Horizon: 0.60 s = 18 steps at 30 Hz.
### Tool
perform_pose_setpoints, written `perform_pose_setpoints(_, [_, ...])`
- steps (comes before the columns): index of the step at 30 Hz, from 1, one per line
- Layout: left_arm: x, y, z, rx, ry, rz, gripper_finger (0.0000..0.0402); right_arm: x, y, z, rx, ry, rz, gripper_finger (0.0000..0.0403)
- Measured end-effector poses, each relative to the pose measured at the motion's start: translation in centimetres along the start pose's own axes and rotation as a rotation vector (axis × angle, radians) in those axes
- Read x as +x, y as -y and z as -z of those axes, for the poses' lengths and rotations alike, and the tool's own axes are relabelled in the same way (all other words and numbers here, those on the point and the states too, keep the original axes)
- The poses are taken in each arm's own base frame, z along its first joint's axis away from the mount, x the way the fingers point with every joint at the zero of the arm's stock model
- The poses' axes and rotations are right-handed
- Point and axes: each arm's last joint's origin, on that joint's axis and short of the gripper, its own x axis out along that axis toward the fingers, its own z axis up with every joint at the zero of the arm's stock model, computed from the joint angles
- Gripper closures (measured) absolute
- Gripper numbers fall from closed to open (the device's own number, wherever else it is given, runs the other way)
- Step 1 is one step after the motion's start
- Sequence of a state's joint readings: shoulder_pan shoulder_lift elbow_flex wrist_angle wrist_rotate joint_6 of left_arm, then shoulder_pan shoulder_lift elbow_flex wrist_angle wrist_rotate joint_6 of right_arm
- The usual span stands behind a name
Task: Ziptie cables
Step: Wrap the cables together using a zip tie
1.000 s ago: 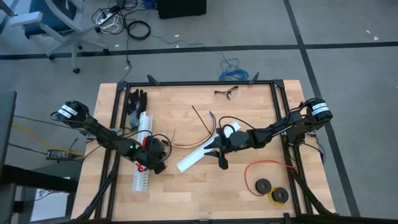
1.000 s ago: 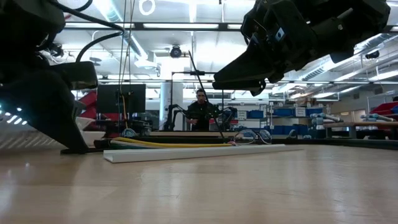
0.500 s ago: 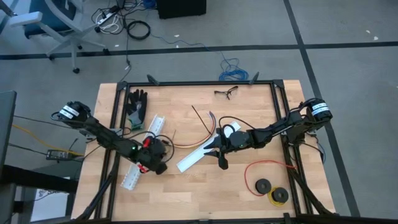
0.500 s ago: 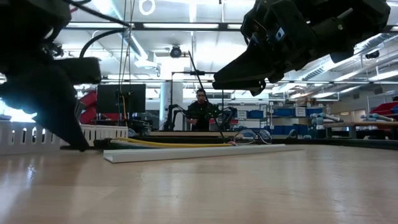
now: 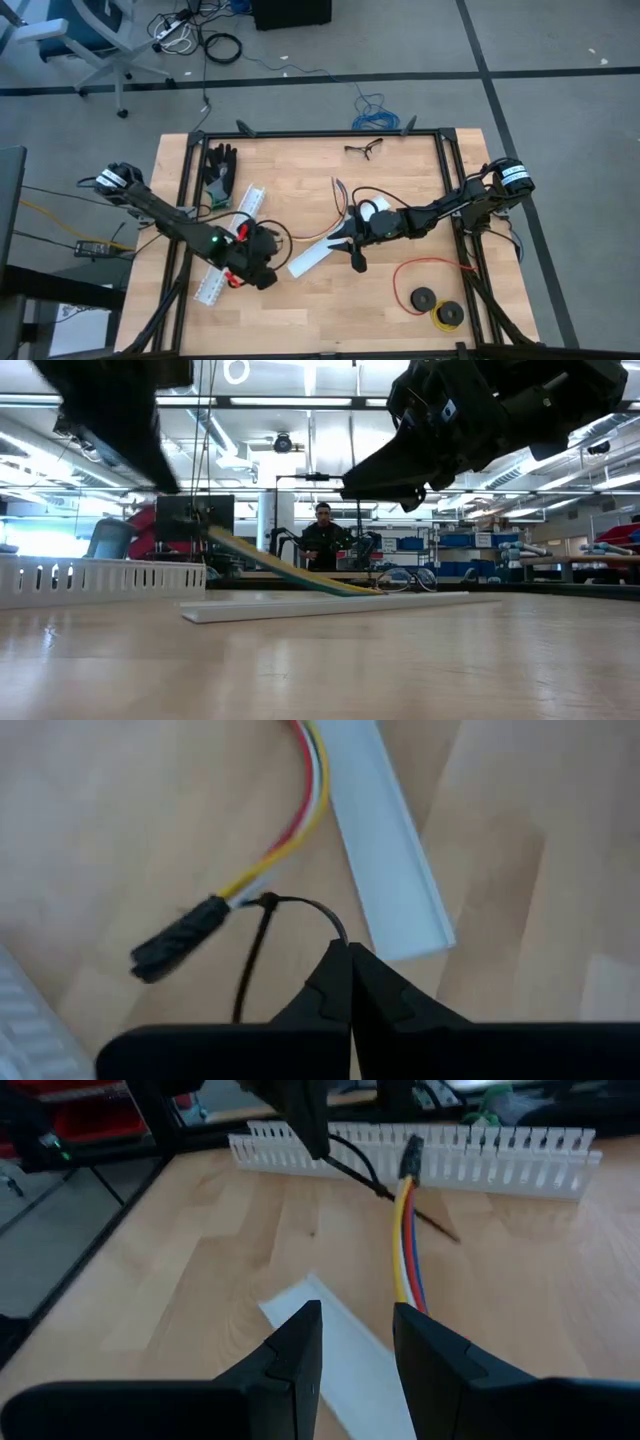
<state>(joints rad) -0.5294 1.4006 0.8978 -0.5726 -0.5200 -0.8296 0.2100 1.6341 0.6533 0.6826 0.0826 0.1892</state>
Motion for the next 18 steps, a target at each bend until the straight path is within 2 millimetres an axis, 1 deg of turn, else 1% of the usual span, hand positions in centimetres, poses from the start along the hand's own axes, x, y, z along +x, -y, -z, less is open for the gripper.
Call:
perform_pose_setpoints(3, [-0.6,0.4,-0.5,0.016,0.064,-0.029,0.0401,0.0,-0.1,-0.2,0.006,0.019,-0.011,0.0290])
perform_pose_setpoints(9, [-0.8,0.0,-0.5,-0.003,0.133,-0.122,0.0401,0.0,-0.1,-0.2,0.069,0.017,-0.038,0.0290])
perform_pose_setpoints(14, [-0.8,-0.3,-0.3,-0.028,0.131,-0.161,0.0401,0.0,-0.1,-0.2,0.098,0.012,-0.038,0.0290])
perform_pose_setpoints(18, [-0.9,-1.3,0.2,-0.053,0.116,-0.261,0.0401,0.0,0.0,-0.2,0.103,0.010,-0.037,0.0290])
